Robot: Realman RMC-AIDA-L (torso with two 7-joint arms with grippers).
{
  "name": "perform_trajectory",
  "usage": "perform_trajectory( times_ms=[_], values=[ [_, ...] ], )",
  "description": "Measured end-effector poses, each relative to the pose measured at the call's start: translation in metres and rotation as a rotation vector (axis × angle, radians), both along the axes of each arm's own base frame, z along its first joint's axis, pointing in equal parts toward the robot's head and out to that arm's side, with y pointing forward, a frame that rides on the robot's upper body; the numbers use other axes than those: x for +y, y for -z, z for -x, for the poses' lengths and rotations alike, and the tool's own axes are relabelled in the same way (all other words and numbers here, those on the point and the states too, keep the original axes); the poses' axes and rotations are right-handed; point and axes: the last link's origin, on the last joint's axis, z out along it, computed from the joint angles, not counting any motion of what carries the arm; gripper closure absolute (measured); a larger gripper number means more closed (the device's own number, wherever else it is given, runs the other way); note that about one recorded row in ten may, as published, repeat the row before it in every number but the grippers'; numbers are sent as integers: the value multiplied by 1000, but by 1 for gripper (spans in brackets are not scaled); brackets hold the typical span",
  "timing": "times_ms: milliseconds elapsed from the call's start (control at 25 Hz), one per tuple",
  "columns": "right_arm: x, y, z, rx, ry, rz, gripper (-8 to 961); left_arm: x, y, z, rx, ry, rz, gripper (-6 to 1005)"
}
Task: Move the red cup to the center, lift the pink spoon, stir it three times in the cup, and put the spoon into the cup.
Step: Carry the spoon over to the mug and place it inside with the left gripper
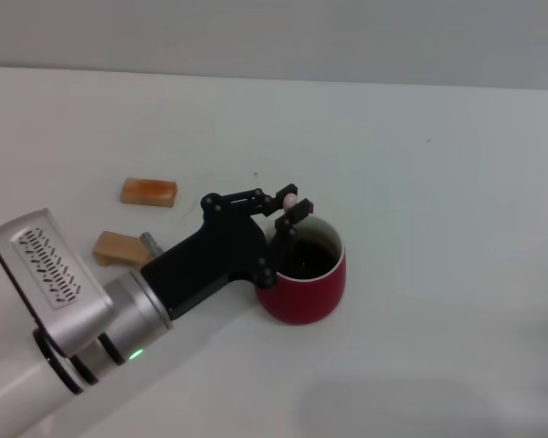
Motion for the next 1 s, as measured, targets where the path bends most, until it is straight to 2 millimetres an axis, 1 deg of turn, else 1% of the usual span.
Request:
perform_trajectory(
  times_ms=[240, 520, 680, 1000],
  values=[
    [-1, 1, 0, -2, -3, 10, 954, 1, 8, -9, 9, 14, 28, 853],
    [-2, 1, 0, -3, -1, 11, 954, -8, 16, -20, -8, 54, 69, 854],
    [-2, 2, -1, -3, -1, 13, 954, -13, 17, -19, -9, 61, 65, 854],
    [0, 4, -1, 1, 2, 27, 954, -23, 13, -7, -17, 20, 54, 854]
  ],
)
